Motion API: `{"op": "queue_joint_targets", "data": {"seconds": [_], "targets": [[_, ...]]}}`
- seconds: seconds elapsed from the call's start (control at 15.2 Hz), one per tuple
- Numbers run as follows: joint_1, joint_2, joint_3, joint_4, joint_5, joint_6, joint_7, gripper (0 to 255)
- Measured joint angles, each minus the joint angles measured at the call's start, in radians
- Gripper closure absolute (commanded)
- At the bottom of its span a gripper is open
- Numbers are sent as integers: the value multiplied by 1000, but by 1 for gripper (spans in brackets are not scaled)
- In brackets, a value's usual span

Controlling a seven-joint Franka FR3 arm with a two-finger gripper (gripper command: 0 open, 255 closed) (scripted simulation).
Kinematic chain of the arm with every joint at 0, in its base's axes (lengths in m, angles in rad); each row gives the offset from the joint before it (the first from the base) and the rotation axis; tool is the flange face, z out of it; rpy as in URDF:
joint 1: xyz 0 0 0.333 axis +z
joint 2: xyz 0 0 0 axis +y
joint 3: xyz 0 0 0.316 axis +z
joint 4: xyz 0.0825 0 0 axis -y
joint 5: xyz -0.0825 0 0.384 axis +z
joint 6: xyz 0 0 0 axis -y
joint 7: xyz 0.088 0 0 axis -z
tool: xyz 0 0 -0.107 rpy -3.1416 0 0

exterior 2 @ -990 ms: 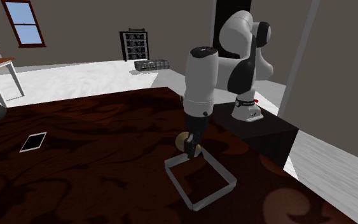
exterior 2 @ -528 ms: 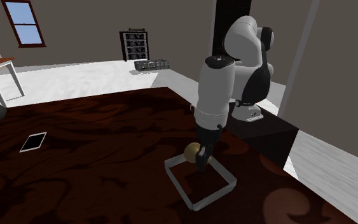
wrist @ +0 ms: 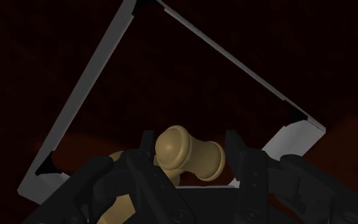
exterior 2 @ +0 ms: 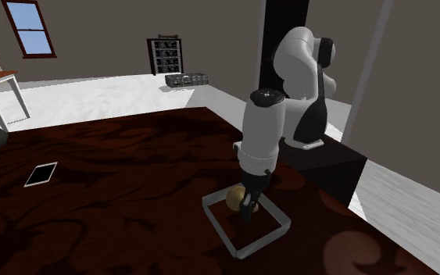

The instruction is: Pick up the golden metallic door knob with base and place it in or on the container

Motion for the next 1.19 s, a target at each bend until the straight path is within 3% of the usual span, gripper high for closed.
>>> {"op": "queue_joint_targets", "data": {"seconds": [0.46, 0.53, 0.92, 1.19], "targets": [[0, 5, -1, -4, -1, 10, 1, 255], [0, 5, -1, -4, -1, 10, 1, 0], [0, 5, -1, -4, -1, 10, 1, 0], [1, -38, 4, 26, 5, -63, -3, 0]]}}
